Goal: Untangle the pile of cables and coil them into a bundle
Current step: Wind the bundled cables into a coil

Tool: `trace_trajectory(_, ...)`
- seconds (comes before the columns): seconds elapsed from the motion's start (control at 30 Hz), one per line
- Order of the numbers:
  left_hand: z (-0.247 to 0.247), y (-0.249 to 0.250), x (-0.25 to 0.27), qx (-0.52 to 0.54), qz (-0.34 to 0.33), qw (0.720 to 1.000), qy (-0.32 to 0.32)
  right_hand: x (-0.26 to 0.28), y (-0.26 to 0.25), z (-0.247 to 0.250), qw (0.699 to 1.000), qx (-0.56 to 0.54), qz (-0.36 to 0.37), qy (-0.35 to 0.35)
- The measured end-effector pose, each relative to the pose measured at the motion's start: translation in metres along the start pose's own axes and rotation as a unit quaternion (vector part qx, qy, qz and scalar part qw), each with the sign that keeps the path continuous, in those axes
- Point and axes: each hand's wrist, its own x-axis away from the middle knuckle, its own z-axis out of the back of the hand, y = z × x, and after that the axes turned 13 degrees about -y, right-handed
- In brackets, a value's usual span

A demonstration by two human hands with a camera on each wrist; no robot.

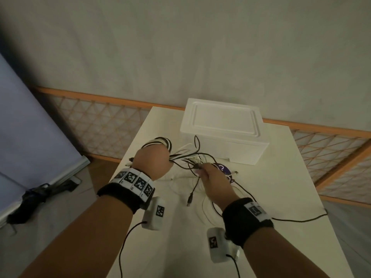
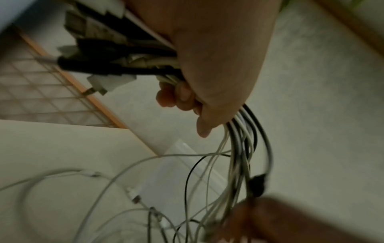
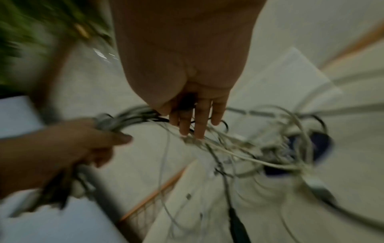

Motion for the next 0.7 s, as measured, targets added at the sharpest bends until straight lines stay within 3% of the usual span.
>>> trace_trajectory(0.07, 0.006, 0.0, 0.001, -0.006, -0.009, 1.0, 0.02, 0.003, 0.016, -0.017, 0.992, -0.048, -0.069, -0.094)
trace_trajectory(0.13, 0.015, -0.014, 0.002, -0.001, 0.001, 1.0, 0.03, 0.018, 0.039, -0.022, 0.98, -0.015, -0.145, -0.136)
trace_trajectory(0.23, 0.028, -0.053, 0.0, 0.096, 0.064, 0.99, 0.079, 0.04, 0.084, -0.01, 0.958, -0.045, -0.268, -0.091)
trace_trajectory(0.3, 0.037, -0.072, -0.003, 0.113, 0.074, 0.984, 0.118, 0.043, 0.098, -0.001, 0.95, -0.002, -0.304, -0.068)
trace_trajectory(0.37, 0.043, -0.071, -0.004, 0.087, 0.055, 0.988, 0.114, 0.037, 0.085, 0.004, 0.955, 0.068, -0.282, -0.053)
trace_trajectory(0.47, 0.039, -0.05, -0.004, 0.048, 0.042, 0.994, 0.085, 0.023, 0.04, 0.004, 0.985, 0.121, -0.113, 0.047)
trace_trajectory(0.53, 0.034, -0.037, -0.001, 0.035, 0.039, 0.996, 0.077, 0.011, 0.015, 0.002, 0.987, 0.087, 0.005, 0.138)
trace_trajectory(0.57, 0.033, -0.033, 0.0, 0.036, 0.037, 0.996, 0.079, 0.005, 0.007, 0.001, 0.984, 0.092, 0.036, 0.145)
trace_trajectory(0.63, 0.035, -0.029, 0.001, 0.042, 0.034, 0.995, 0.088, -0.005, 0.003, -0.002, 0.985, 0.154, 0.028, 0.068)
trace_trajectory(0.7, 0.04, -0.03, 0.0, 0.034, 0.035, 0.995, 0.093, -0.008, 0.01, -0.006, 0.988, 0.146, -0.024, -0.038)
